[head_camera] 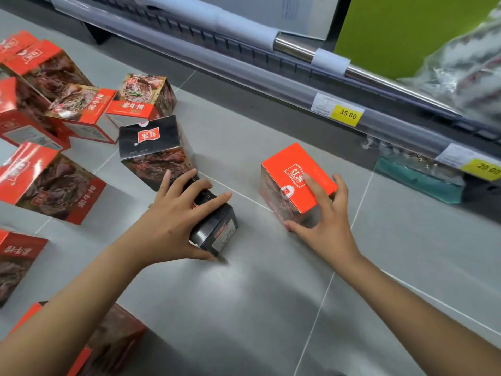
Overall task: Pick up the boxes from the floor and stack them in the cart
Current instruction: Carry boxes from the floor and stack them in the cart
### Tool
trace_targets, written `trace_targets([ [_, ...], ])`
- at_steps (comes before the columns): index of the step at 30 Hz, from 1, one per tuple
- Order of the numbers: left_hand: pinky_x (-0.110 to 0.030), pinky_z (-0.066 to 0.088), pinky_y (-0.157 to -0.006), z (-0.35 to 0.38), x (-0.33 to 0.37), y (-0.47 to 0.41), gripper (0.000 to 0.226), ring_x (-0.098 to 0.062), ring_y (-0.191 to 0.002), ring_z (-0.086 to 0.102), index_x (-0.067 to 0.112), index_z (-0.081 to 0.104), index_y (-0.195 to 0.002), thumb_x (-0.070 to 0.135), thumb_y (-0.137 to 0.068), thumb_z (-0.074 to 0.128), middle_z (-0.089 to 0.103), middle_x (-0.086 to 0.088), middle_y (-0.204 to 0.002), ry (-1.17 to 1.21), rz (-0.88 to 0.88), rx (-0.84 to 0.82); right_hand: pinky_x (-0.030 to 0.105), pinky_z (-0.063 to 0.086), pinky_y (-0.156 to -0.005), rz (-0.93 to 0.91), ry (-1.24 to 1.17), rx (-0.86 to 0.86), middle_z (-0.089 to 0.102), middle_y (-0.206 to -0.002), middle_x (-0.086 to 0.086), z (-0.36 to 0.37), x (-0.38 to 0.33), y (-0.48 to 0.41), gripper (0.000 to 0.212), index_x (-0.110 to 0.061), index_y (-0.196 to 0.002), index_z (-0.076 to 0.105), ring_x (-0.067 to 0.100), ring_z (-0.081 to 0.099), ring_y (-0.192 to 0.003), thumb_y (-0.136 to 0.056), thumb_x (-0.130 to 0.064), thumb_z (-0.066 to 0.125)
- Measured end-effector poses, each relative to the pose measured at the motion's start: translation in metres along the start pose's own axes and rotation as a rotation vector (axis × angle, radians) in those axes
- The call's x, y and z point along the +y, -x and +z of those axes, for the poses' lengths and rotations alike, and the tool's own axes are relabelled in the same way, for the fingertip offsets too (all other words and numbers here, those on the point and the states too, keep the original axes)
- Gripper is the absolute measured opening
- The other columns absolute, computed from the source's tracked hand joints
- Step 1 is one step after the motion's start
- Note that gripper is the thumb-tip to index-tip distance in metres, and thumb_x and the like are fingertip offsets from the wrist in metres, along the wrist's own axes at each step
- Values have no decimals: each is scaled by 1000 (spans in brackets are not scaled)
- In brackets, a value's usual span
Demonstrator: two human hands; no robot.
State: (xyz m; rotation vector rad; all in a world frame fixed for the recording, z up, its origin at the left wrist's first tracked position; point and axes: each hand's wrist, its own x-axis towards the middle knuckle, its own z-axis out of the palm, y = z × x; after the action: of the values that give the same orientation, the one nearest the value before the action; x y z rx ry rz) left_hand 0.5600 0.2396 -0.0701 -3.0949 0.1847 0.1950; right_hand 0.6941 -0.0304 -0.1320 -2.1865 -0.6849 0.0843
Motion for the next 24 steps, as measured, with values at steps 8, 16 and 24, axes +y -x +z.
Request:
trace_targets([
  [8, -53, 34, -93, 7, 11, -13, 101, -40, -119, 44, 26, 45, -140, 85, -59, 55, 51, -12, -122, 66, -88, 127, 2, 29, -97, -1, -115, 161, 31, -126, 3, 23, 1, -3, 91, -32, -136, 38, -8, 38, -118, -64, -10, 88],
  [16, -52, 36, -87, 1, 17, -23, 97, -41, -117, 44, 25, 53, -133, 80, -52, 56, 53, -13, -120, 109, -222, 123, 2, 34, -91, 163, -106, 81, 39, -126, -4, -11, -9, -39, 87, -38, -132, 40, -18, 38, -108, -63, -17, 89],
  [24, -49, 38, -88, -138, 17, -24, 106, -35, -115, 43, 31, 50, -136, 83, -44, 55, 52, -7, -119, 186, -337, -87, 26, 42, -80, 656, -80, -200, 58, -112, 4, -92, -74, -57, 78, -41, -121, 45, 21, 58, -101, -58, -29, 88],
])
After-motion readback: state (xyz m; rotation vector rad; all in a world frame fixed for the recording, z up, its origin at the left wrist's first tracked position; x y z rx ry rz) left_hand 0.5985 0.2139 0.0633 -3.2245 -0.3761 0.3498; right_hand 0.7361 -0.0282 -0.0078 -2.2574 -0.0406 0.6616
